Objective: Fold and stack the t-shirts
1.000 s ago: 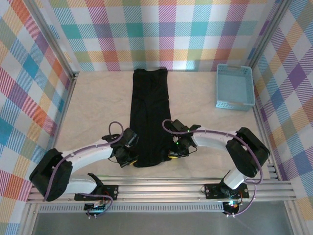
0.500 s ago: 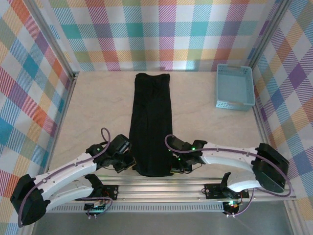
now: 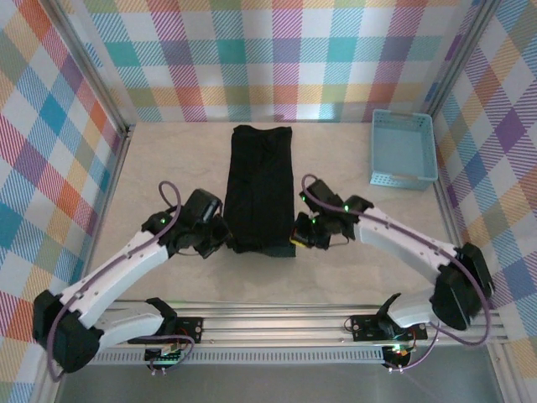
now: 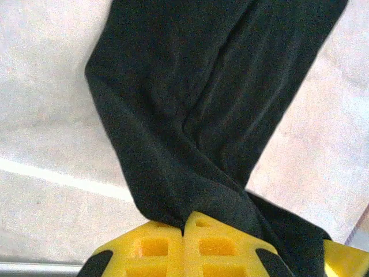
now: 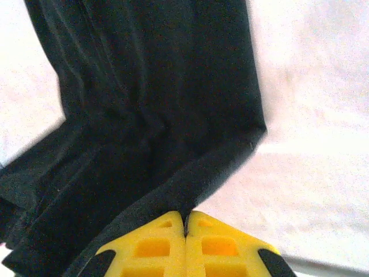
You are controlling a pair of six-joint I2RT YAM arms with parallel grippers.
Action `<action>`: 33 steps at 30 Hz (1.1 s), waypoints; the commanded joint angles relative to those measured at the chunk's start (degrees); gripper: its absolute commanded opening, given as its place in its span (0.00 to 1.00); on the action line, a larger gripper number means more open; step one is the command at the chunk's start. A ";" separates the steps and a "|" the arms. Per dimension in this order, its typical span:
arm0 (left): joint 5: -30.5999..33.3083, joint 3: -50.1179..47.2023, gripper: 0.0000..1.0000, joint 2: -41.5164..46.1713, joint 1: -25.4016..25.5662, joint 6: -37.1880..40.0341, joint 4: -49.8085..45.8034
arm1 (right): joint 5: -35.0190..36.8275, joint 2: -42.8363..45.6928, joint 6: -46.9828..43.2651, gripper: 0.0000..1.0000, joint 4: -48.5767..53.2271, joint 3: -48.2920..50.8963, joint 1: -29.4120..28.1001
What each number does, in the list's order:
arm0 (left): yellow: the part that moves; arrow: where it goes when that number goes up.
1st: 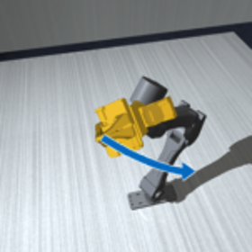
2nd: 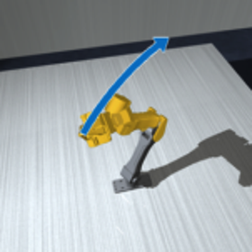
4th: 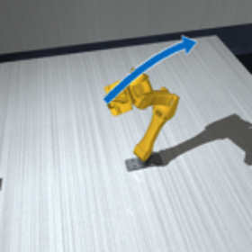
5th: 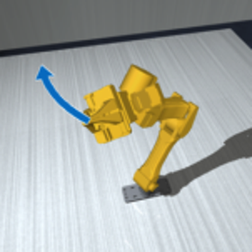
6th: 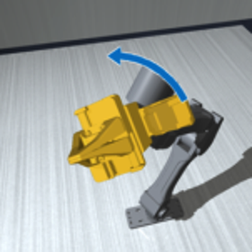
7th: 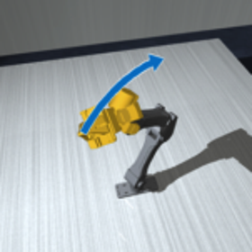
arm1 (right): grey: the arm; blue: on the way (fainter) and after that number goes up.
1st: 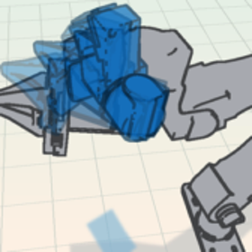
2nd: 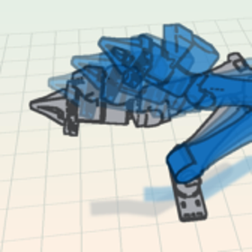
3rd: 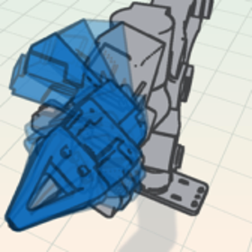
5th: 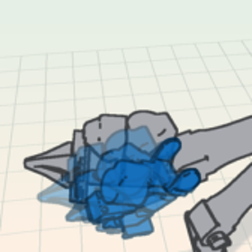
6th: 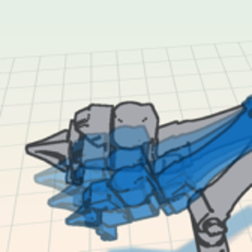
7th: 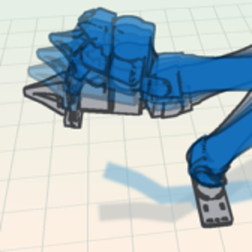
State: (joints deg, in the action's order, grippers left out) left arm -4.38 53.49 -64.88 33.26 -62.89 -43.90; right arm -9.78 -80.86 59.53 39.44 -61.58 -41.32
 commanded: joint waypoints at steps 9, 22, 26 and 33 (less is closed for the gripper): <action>-5.18 18.37 0.00 -25.97 -12.86 14.95 5.22 | -6.14 -23.54 -9.61 0.00 0.76 -21.88 11.08; -1.74 17.27 0.72 -24.63 -15.55 20.31 7.32 | -3.23 -26.45 -18.81 0.46 2.68 -26.69 14.35; -4.43 1.39 0.69 -12.51 -14.91 13.65 10.89 | -4.17 -16.70 -14.72 0.47 -4.32 -11.22 12.35; -10.09 -13.22 0.66 -9.46 -14.10 4.52 22.25 | -10.90 -11.23 -2.40 0.48 -21.02 7.90 8.27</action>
State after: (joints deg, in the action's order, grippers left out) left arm -11.62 41.82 -72.86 18.65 -54.11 -28.18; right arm -16.78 -91.77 50.68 27.55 -57.87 -32.93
